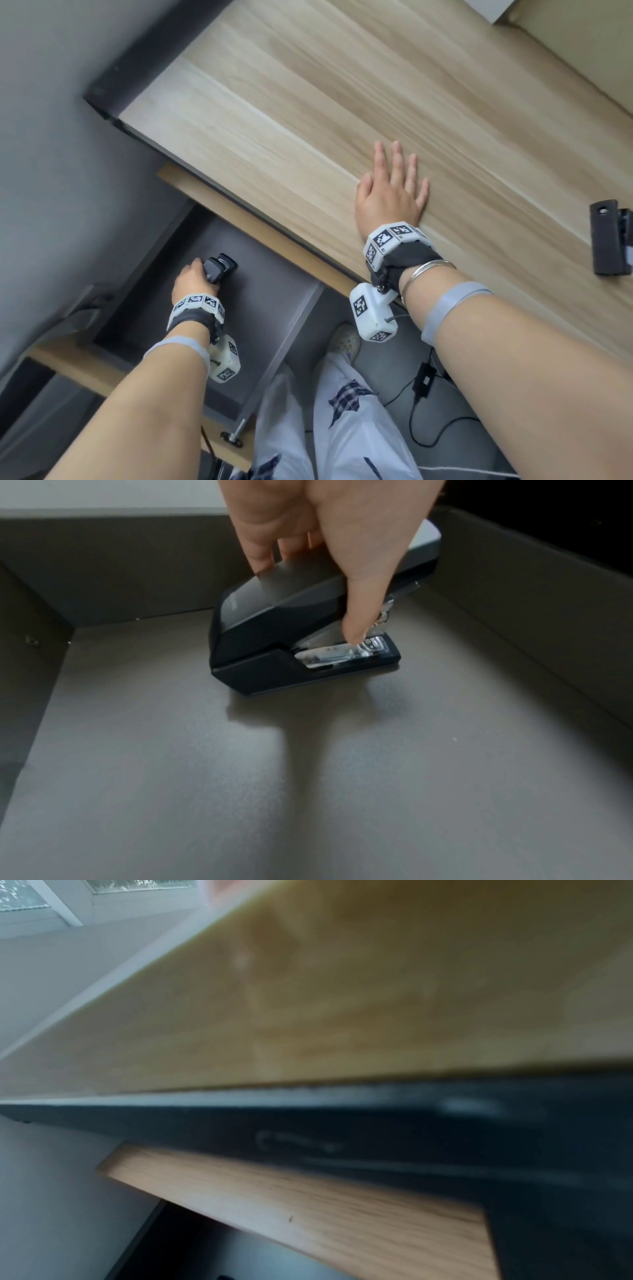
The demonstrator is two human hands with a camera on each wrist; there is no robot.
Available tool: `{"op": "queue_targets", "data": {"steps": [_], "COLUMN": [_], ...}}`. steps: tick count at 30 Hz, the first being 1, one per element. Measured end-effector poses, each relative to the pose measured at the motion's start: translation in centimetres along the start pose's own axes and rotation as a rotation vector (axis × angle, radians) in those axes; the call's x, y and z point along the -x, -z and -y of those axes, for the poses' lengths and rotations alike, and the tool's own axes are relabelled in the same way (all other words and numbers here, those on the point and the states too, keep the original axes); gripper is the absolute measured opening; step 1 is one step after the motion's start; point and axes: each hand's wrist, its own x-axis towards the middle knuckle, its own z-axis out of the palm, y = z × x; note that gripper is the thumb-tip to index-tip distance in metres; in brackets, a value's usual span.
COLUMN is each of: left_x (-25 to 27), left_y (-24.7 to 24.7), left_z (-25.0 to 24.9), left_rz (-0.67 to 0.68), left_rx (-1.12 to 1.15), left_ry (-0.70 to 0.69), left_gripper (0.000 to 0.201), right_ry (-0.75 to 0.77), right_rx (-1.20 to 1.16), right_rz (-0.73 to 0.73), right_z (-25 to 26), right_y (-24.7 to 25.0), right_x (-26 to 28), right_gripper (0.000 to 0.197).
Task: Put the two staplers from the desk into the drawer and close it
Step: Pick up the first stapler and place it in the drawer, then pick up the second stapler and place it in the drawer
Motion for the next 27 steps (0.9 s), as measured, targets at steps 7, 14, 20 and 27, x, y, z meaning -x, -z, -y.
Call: {"op": "queue_targets", "data": {"steps": [7, 14, 20, 27], "left_x": [1.2, 5.8, 10.3, 14.3], "left_y": [2.8, 8.9, 15.0, 17.8], "left_z": [-2.2, -6.6, -13.2, -21.6], "left_rz": [0.146, 0.111, 0.217, 0.188], "left_rx": [-0.147, -0.361, -0.46, -0.502], "left_ry": [0.024, -0.162, -0.368, -0.505], "left_gripper": [0.072, 0.051, 0.041, 0.042], "right_ry": [0.0, 0.043, 0.007, -0.026], "right_rx": [0.009, -0.037, -0.088, -0.018], "right_rz": [0.037, 0.241, 0.307, 0.264], "right_z": [-0.5, -1.2, -2.9, -8.8], "right_y": [0.1, 2.0, 6.1, 11.7], "right_x": [-0.2, 0.4, 1.0, -1.3], "right_gripper": [0.056, 0.058, 0.053, 0.046]}}
